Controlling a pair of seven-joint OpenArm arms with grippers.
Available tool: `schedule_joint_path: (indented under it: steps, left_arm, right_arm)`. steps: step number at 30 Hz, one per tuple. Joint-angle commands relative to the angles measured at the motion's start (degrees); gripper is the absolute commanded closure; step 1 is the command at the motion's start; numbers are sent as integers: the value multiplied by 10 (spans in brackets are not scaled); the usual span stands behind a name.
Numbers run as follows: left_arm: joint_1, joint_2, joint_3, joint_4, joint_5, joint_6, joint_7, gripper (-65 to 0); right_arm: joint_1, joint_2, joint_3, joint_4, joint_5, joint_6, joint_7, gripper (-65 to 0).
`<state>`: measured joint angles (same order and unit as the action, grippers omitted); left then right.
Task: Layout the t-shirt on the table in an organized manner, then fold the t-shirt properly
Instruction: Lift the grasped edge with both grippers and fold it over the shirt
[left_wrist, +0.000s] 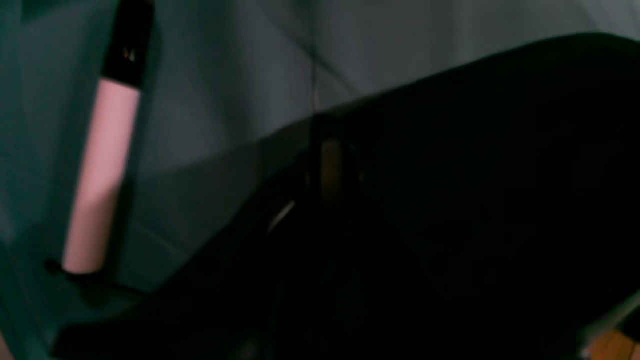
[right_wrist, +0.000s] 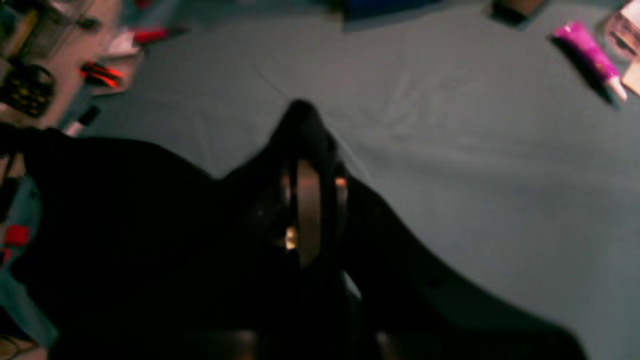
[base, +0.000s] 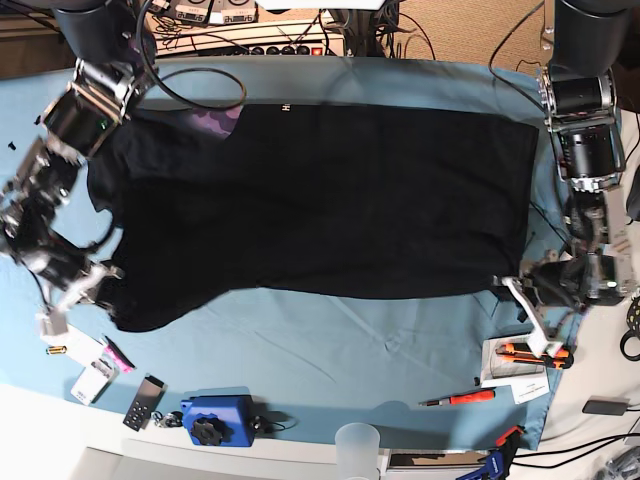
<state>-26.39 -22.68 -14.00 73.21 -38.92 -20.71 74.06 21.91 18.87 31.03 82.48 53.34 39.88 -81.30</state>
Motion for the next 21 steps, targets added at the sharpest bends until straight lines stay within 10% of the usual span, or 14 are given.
schedule_joint_path:
  steps: [1, 21]
  left_arm:
    - [-14, -10, -17, 21, -28, -8, 12, 0]
    - [228, -10, -213, 179, -202, -80, 50, 0]
  right_arm:
    - [2, 11, 14, 24, 20, 1, 13, 0]
    - [-227, 11, 173, 98, 167, 1, 13, 0]
